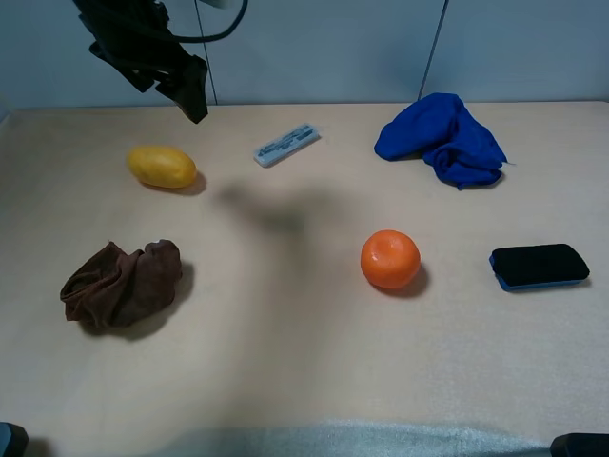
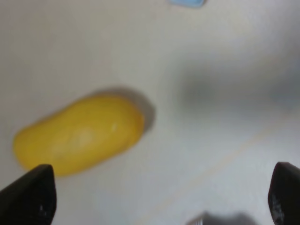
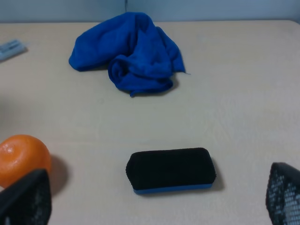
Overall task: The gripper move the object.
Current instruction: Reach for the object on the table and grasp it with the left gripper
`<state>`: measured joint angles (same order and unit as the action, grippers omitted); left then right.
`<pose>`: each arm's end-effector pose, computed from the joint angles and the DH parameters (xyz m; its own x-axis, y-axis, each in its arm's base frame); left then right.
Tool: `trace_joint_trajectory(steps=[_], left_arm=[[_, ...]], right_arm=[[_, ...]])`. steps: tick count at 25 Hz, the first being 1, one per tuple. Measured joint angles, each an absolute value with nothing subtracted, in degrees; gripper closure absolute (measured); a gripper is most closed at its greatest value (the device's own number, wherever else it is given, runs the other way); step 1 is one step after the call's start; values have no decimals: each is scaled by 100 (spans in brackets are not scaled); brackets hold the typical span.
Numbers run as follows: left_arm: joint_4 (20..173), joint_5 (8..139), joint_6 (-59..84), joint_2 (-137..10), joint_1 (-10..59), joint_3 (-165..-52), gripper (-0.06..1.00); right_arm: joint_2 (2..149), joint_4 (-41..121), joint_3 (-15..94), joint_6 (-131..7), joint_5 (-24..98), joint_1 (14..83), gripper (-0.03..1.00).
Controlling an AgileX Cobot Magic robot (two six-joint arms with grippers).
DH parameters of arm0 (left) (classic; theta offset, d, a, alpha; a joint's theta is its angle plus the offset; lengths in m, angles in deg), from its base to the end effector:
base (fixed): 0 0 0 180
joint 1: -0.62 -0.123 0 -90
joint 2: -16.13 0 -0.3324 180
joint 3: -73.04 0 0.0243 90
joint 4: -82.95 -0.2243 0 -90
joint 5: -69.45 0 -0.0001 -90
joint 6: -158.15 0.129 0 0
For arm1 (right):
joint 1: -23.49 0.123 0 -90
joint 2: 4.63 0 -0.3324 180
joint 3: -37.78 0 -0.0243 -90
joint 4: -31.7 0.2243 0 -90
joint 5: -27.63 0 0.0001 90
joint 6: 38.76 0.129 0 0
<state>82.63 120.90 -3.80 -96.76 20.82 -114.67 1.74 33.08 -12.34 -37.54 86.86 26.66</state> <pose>0.3786 -0.1387 0.2755 -0.7105 0.5951 -0.3755 0.5962 0.7926 0.1280 -0.0407 0.0004 0.2479 -0.4354 0.0095 -0.9002 -0.0593 0.9975 0.0393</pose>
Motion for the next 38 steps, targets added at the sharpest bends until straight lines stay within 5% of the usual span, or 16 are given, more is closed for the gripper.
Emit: trace_joint_trajectory(steps=[20, 38], left_arm=[[8340, 11562, 229, -12394, 2494, -13927, 4], [8660, 10503, 493, -13222, 2649, -14278, 4]], right_arm=[[174, 3308, -1234, -3754, 8686, 2666, 27], [174, 3308, -1234, -3754, 8686, 2666, 27]])
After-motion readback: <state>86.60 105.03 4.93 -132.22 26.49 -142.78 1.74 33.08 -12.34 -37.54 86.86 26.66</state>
